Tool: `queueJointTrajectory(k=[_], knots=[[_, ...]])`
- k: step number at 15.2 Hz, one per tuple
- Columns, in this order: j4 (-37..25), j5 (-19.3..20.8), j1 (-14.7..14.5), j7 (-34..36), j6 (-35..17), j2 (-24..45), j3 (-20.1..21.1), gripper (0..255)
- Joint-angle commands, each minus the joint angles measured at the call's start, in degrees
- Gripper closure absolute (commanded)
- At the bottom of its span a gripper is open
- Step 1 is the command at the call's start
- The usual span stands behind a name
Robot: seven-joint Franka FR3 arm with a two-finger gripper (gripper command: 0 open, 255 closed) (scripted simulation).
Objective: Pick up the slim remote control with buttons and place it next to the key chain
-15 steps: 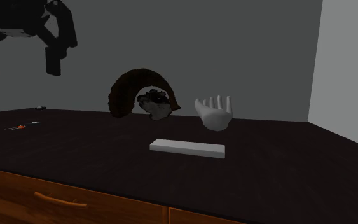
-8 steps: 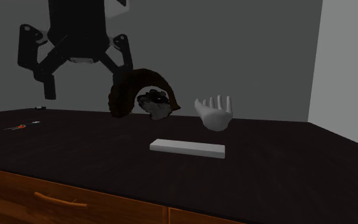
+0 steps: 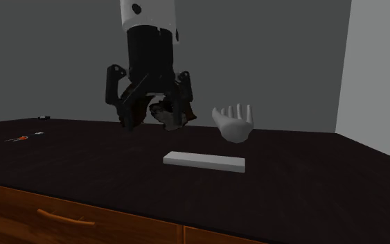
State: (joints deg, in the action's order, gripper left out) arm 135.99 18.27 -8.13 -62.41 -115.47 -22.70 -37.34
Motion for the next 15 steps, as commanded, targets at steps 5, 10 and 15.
queueJointTrajectory(k=[5, 10, 15], knots=[[-8.4, -10.7, -6.4, -22.3, -8.1, 16.4, -10.3, 0], [-18.2, -27.6, -5.1, -43.7, -9.9, 33.2, -11.3, 0], [-23.0, -34.4, -0.7, -52.2, -10.5, 40.7, -7.6, 0]])
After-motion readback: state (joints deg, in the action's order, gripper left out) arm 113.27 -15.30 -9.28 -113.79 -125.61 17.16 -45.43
